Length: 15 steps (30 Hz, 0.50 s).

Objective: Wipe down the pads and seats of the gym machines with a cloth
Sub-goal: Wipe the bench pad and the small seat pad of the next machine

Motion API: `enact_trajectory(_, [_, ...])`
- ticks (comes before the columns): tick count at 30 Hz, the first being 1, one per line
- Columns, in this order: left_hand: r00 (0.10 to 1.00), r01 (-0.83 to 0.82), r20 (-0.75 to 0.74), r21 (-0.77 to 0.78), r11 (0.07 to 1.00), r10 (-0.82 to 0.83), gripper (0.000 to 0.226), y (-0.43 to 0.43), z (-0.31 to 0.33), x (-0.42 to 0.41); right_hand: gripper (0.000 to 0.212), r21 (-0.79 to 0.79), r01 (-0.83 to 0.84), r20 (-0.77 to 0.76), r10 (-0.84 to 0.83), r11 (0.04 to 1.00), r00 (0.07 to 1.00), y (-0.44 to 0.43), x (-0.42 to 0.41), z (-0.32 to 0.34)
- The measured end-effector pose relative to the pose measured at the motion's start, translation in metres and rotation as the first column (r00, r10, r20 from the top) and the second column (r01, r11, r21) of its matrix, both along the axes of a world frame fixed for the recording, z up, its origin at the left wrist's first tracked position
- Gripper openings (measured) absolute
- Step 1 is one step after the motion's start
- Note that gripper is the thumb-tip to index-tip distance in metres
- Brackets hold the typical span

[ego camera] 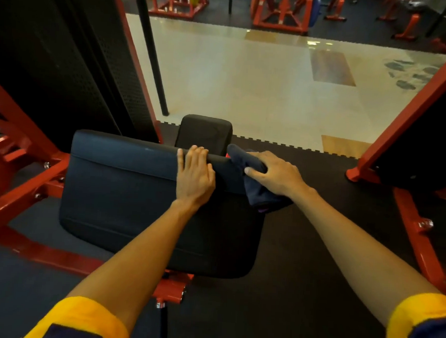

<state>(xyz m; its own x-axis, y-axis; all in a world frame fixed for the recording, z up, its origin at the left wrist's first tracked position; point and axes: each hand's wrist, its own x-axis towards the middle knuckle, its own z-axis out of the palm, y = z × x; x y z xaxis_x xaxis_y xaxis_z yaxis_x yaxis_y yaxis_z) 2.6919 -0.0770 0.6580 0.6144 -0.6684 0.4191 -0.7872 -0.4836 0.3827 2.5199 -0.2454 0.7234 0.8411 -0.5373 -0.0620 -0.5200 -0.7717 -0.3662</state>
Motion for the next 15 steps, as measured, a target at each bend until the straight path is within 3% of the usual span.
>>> enact_trajectory(4, [0.97, -0.205, -0.152, -0.084, 0.975, 0.191, 0.051, -0.031, 0.004, -0.038, 0.054, 0.366, 0.04, -0.002, -0.042, 0.93, 0.999, -0.029, 0.024, 0.002])
enact_trajectory(7, [0.954, -0.283, -0.126, -0.082, 0.956, 0.271, 0.048, -0.038, 0.001, -0.043, 0.052, 0.394, -0.043, 0.009, 0.042, 0.918, 0.999, -0.032, 0.036, 0.0])
enact_trajectory(11, [0.951, -0.307, -0.066, -0.073, 0.949, 0.302, 0.047, -0.039, -0.002, -0.043, 0.066, 0.352, -0.29, 0.106, 0.269, 0.89, 0.957, -0.042, 0.015, -0.007])
enact_trajectory(13, [0.948, -0.317, -0.053, -0.075, 0.945, 0.314, 0.047, -0.039, -0.003, -0.046, 0.069, 0.465, -0.335, 0.148, 0.301, 0.82, 0.942, -0.056, 0.004, -0.019])
enact_trajectory(15, [0.946, -0.322, -0.061, -0.094, 0.942, 0.317, 0.045, -0.039, -0.004, -0.047, 0.062, 0.613, -0.244, 0.114, 0.222, 0.752, 0.968, -0.072, 0.009, -0.028])
